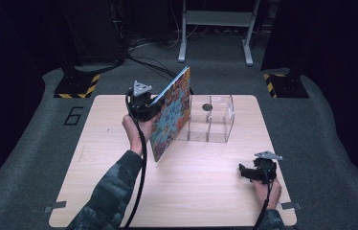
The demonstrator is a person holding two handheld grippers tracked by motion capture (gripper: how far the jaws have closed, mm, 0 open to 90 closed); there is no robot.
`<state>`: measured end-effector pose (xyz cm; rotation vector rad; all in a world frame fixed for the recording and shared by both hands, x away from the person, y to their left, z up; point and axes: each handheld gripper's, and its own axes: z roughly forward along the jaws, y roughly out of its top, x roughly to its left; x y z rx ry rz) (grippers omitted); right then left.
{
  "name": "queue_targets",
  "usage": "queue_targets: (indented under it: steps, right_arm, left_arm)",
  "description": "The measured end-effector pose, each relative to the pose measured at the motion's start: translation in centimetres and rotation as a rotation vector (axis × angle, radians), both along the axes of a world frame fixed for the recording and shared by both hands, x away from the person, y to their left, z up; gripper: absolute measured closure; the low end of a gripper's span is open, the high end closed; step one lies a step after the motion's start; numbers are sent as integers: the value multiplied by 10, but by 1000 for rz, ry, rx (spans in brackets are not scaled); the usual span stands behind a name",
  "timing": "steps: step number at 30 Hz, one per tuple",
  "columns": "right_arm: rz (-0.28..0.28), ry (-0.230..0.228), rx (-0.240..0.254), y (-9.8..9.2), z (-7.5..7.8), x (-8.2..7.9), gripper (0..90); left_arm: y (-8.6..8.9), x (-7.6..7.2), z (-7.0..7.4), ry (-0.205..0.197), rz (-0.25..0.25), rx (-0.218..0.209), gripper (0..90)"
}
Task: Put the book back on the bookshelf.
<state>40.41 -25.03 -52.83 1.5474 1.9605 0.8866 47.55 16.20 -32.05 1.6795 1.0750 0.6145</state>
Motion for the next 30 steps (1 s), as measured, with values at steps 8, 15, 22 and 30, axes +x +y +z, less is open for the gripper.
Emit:
queue_targets:
  steps: [8, 15, 22, 30]
  right_arm:
    - [0, 0, 0, 0, 0, 0, 107]
    - [0, 0, 0, 0, 0, 0, 108]
    - [1, 0, 1, 0, 0, 0, 109]
    - [1, 0, 0, 0, 0, 0, 109]
  left_arm:
    - [-2, 0, -6, -7, 12, -4, 803]
    - [0, 1, -10, -11, 20, -17, 802]
    - [4, 0, -14, -10, 11, -15, 799]
    - [6, 1, -13, 12, -7, -1, 764]
